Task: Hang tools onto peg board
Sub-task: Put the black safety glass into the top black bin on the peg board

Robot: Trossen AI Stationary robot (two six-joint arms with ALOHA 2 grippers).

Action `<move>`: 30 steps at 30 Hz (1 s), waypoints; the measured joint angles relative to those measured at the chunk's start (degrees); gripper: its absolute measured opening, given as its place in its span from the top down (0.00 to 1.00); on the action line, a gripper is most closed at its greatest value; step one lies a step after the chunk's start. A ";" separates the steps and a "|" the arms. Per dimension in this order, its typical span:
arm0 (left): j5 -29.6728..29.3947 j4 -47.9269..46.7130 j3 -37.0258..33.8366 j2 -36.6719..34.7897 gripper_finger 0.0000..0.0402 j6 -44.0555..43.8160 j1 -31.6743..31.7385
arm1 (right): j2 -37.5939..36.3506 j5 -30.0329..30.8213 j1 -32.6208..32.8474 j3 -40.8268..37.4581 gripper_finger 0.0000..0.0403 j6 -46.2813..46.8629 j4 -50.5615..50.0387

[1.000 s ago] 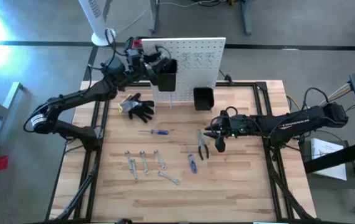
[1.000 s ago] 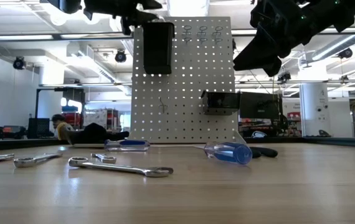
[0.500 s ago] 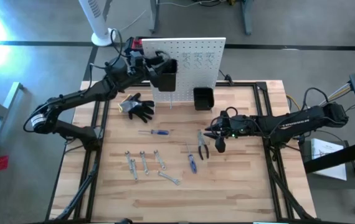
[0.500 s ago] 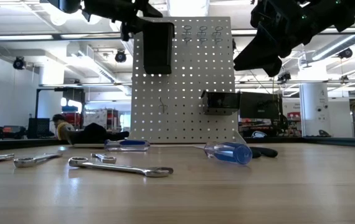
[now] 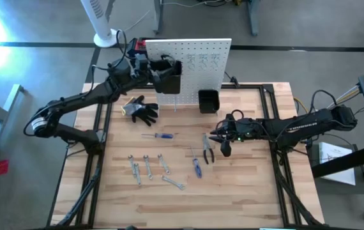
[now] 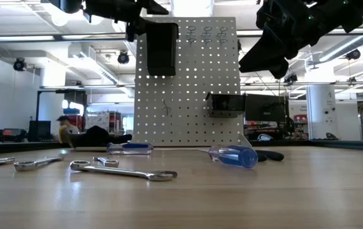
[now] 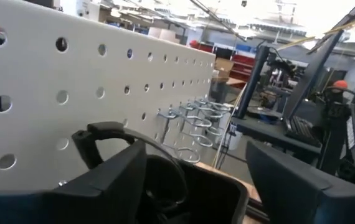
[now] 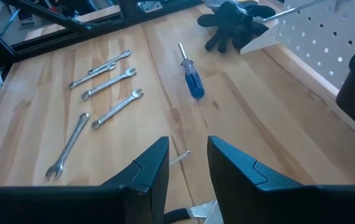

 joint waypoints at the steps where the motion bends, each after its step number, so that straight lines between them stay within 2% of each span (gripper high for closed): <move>1: 0.13 -0.25 0.00 -0.31 0.30 0.13 -0.02 | 0.00 -0.02 0.00 0.00 0.74 0.02 -0.06; 8: 0.02 -1.24 0.00 -3.91 0.22 3.49 0.19 | 0.00 -0.13 0.00 -0.02 0.74 1.43 -1.81; 17: -0.72 -8.99 -0.04 -4.66 0.21 4.04 0.24 | 0.00 -0.13 -0.02 -0.02 0.74 1.53 -1.37; 24: 0.97 -8.27 0.03 -5.36 0.21 7.64 0.27 | 0.00 -0.22 -0.02 -0.02 0.74 1.97 -1.18; 30: 4.75 -21.47 7.30 -4.99 0.21 10.55 0.52 | -0.01 -1.57 -0.03 -0.02 0.74 2.03 -1.22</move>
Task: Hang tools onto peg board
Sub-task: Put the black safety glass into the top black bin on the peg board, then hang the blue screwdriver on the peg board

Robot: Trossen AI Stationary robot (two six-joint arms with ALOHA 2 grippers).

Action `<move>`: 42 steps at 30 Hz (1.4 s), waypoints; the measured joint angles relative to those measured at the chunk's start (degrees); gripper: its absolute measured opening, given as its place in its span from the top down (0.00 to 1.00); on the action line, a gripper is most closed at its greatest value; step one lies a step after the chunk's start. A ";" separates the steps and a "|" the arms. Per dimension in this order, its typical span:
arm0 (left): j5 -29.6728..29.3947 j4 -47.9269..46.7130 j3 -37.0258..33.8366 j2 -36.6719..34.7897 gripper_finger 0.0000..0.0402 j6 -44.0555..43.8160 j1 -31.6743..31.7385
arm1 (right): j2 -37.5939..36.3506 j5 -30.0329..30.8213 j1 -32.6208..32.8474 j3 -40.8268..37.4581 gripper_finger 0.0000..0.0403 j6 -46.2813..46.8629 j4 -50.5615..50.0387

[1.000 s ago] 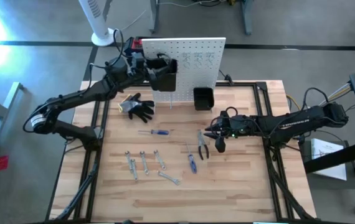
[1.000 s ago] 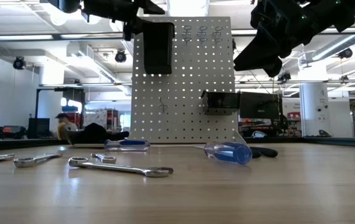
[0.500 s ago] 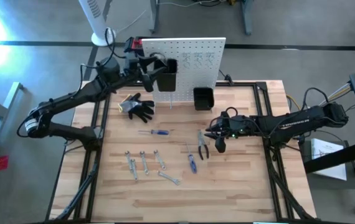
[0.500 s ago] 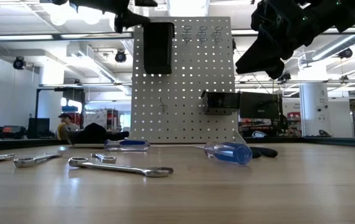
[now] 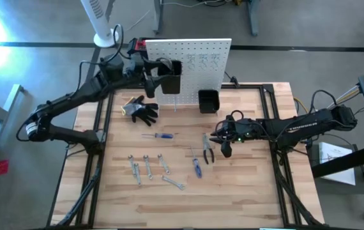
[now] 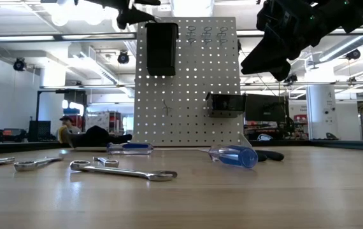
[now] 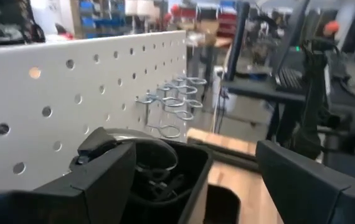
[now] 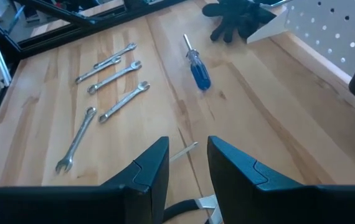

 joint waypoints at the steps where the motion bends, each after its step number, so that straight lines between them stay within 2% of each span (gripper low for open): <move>1: -0.14 -2.32 1.44 0.42 0.21 0.42 0.00 | -0.01 0.00 -0.01 0.00 0.74 0.00 0.00; 6: -0.34 -11.59 8.69 2.32 0.21 2.27 0.04 | -0.07 0.00 -0.01 0.00 0.74 -0.02 0.02; 13: -0.23 -29.95 20.62 6.65 0.21 5.90 1.32 | -0.10 0.00 -0.01 0.00 0.74 0.24 0.02; 18: -0.09 -32.48 25.49 8.69 0.21 6.30 1.44 | -0.12 0.00 -0.01 0.00 0.74 0.26 0.02; 24: 0.12 -32.04 25.72 7.39 0.21 5.88 1.44 | -0.12 0.36 0.01 0.00 0.74 0.28 0.02; 29: 0.14 -26.81 18.23 1.76 0.21 4.10 1.44 | -0.12 1.99 -0.01 0.00 0.74 0.03 0.02; 38: 0.20 -8.15 -10.20 -15.23 0.23 -3.72 0.93 | -0.12 3.30 -0.01 -0.09 0.74 -0.21 -0.21; 42: 0.21 -1.29 -23.05 -18.69 0.23 -8.81 -0.68 | -0.12 3.41 -0.03 -0.38 0.74 -0.86 -0.35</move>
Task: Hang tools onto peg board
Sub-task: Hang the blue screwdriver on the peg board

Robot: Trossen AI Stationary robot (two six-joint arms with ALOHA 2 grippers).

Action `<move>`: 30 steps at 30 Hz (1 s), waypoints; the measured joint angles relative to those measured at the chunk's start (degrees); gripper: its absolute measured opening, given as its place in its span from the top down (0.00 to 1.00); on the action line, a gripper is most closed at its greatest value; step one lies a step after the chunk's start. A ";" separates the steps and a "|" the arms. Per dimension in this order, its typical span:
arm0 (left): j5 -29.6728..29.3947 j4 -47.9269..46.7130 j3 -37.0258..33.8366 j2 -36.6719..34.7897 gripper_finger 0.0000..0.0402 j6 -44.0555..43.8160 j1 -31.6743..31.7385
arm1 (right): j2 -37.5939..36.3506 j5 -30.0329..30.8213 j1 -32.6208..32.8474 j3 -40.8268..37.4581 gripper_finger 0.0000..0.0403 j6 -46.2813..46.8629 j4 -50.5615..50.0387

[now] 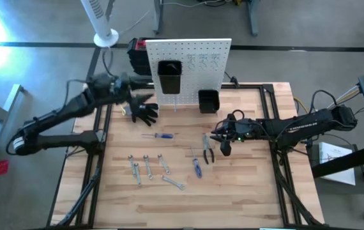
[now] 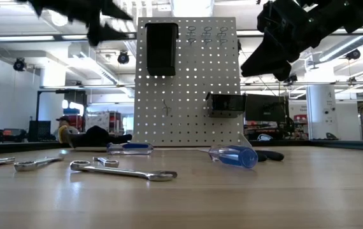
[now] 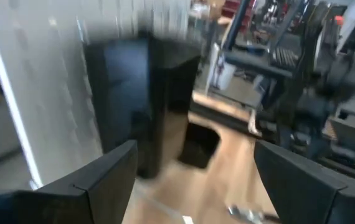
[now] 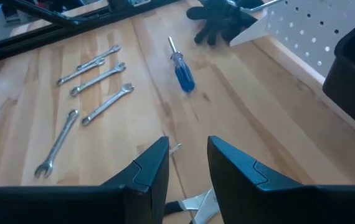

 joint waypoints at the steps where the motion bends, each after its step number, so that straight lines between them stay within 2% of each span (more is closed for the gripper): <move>1: 0.00 2.64 -3.22 -0.51 0.23 -1.32 -0.55 | 0.00 0.04 -0.08 -0.12 0.74 -0.04 -0.02; 7: 0.00 17.96 -17.78 -1.57 0.23 -7.42 -2.61 | 0.00 0.10 -0.11 -0.87 0.74 1.16 -0.11; 12: -0.02 24.76 -24.33 -1.56 0.23 -9.94 -3.10 | 0.00 0.11 -0.11 -1.06 0.74 2.08 -0.08; 18: -0.04 25.34 -27.75 1.39 0.23 -9.88 -3.21 | 0.21 2.95 -0.11 -1.26 0.74 4.16 -0.06; 24: -0.10 27.15 -27.87 5.41 0.23 -9.25 -3.98 | 3.50 3.54 -0.11 -1.48 0.74 7.47 -0.05; 30: -3.01 29.94 -27.96 6.96 0.23 -9.29 -8.50 | 8.52 3.47 0.01 -1.48 0.74 14.06 -0.10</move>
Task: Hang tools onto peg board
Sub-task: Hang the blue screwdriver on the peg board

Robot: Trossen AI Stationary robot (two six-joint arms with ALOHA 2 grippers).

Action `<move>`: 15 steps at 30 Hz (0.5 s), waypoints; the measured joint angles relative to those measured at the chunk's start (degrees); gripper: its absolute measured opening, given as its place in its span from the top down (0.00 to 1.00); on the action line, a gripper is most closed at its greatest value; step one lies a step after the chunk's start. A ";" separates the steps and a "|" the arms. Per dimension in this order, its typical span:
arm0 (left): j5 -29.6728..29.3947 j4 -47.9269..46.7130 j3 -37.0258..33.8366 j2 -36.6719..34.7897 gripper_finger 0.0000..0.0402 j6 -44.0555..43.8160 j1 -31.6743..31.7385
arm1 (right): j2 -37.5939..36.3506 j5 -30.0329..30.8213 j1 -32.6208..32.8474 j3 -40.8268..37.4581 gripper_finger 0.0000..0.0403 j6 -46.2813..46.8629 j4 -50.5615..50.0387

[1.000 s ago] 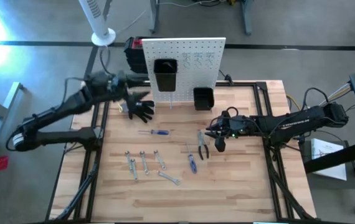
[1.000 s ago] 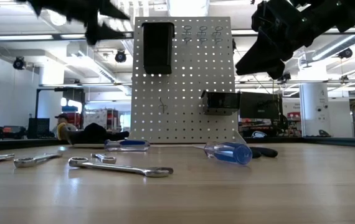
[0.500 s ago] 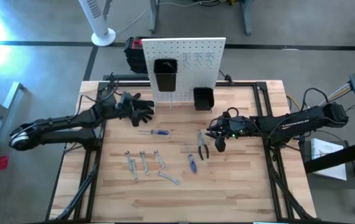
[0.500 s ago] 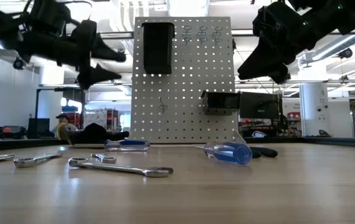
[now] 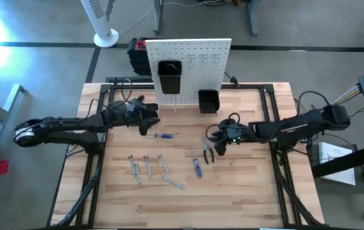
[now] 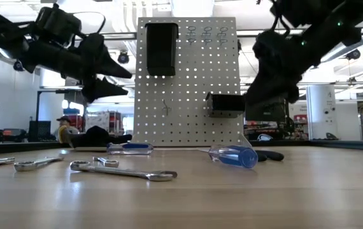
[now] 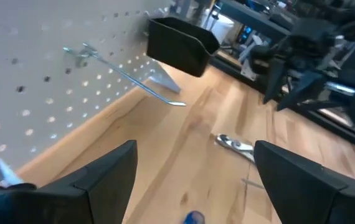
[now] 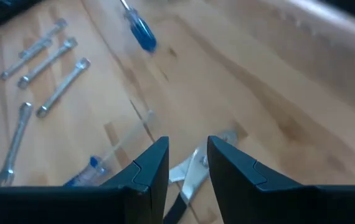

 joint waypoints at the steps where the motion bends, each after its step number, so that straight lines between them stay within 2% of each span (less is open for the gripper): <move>1: -1.33 0.27 0.00 0.00 0.23 0.18 -1.40 | 0.68 -0.33 0.02 0.00 0.74 0.62 0.03; 10: -17.28 1.76 0.00 -2.57 0.23 -0.02 -19.83 | 3.02 -0.96 1.38 0.00 0.74 0.62 2.00; 15: -28.59 1.00 0.00 -3.29 0.23 -1.23 -30.43 | 3.30 -1.40 2.57 0.00 0.74 -4.02 12.85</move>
